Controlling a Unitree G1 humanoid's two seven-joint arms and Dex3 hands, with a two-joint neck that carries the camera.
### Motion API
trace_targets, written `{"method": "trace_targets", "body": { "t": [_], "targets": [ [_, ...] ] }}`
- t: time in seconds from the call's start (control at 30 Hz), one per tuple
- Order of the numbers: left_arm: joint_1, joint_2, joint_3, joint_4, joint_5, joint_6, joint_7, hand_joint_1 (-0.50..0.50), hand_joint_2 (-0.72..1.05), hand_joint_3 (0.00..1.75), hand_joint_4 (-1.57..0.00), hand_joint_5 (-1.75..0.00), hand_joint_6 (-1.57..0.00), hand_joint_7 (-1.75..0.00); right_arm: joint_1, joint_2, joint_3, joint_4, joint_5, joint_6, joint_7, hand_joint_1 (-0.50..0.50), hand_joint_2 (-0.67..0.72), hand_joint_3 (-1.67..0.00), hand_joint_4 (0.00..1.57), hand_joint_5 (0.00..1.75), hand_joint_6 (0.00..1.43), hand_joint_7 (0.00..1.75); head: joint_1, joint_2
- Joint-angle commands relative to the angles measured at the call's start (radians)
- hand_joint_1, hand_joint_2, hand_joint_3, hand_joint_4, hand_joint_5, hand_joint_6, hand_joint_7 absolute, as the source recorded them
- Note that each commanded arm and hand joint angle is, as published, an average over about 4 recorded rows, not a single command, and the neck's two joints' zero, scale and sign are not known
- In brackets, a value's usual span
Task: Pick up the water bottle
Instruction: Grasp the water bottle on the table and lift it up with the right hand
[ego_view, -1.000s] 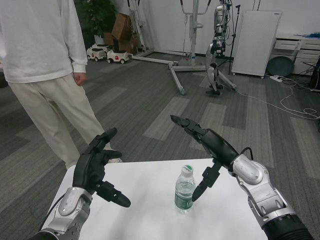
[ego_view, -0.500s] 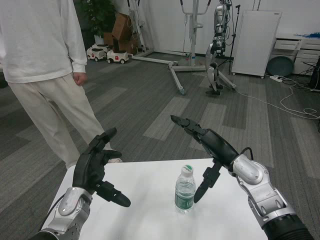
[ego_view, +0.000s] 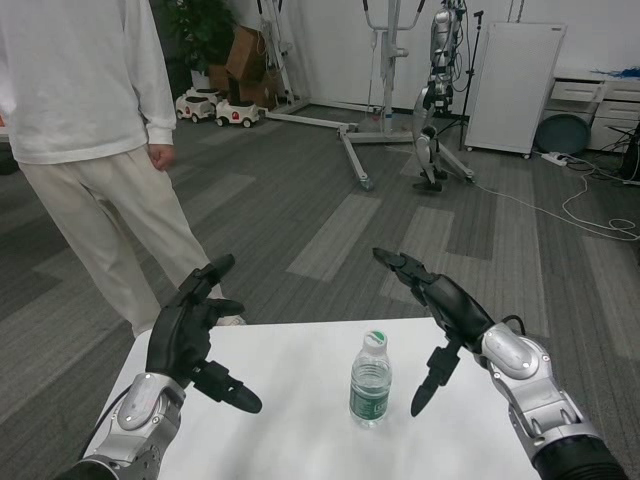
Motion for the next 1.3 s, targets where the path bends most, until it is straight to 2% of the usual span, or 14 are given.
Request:
{"method": "trace_targets", "body": {
  "t": [0.03, 0.27, 0.47, 0.63, 0.9, 0.97, 1.1, 1.3],
  "targets": [
    [-0.004, 0.007, 0.008, 0.002, -0.001, -0.006, 0.002, -0.50, -0.55, 0.09, 0.00, -1.75, 0.00, -0.40, -0.009, 0.010, -0.020, 0.052, 0.010, 0.001, -0.008, -0.46, 0.34, -0.08, 0.00, 0.00, 0.00, 0.00, 0.001, 0.000],
    [-0.004, 0.005, 0.008, 0.002, -0.002, -0.006, 0.002, -0.50, -0.55, 0.09, 0.00, -1.75, 0.00, -0.40, -0.015, 0.023, -0.030, 0.184, 0.015, 0.001, -0.018, -0.44, 0.38, -0.08, 0.00, 0.00, 0.00, 0.00, -0.003, -0.001],
    [-0.004, 0.005, 0.008, 0.003, -0.002, -0.006, 0.002, -0.50, -0.55, 0.09, 0.00, -1.75, 0.00, -0.35, -0.028, 0.036, -0.041, 0.305, 0.026, -0.002, -0.037, -0.46, 0.41, -0.08, 0.00, 0.00, 0.00, 0.00, -0.003, -0.002],
    [-0.004, 0.004, 0.008, 0.005, -0.003, -0.006, 0.002, -0.50, -0.55, 0.09, 0.00, -1.75, 0.00, -0.40, -0.053, 0.042, -0.060, 0.441, 0.029, -0.002, -0.053, -0.46, 0.41, -0.06, 0.00, 0.00, 0.00, 0.00, -0.004, -0.001],
    [-0.004, -0.007, 0.008, 0.008, -0.004, -0.006, 0.004, -0.50, -0.55, 0.09, 0.00, -1.75, 0.00, -0.38, -0.124, 0.053, -0.073, 0.667, 0.028, -0.003, -0.094, -0.46, 0.41, -0.08, 0.00, 0.00, 0.00, 0.00, 0.001, 0.002],
    [-0.004, -0.009, 0.008, 0.008, -0.004, -0.007, 0.005, -0.50, -0.55, 0.09, 0.00, -1.75, 0.00, -0.35, -0.137, 0.057, -0.073, 0.703, 0.027, -0.003, -0.108, -0.46, 0.41, -0.08, 0.00, 0.00, 0.00, 0.00, -0.001, 0.002],
    [-0.004, -0.010, 0.008, 0.010, -0.004, -0.008, 0.005, -0.50, -0.55, 0.09, 0.00, -1.75, 0.00, -0.38, -0.160, 0.065, -0.072, 0.761, 0.024, -0.005, -0.133, -0.46, 0.41, -0.08, 0.00, 0.00, 0.00, 0.00, -0.002, 0.003],
    [-0.003, -0.010, 0.007, 0.010, -0.004, -0.008, 0.005, -0.50, -0.55, 0.09, 0.00, -1.75, 0.00, -0.38, -0.180, 0.072, -0.047, 0.779, 0.019, -0.005, -0.152, -0.46, 0.34, -0.06, 0.00, 0.00, 0.00, 0.00, -0.005, 0.009]
  ]
}}
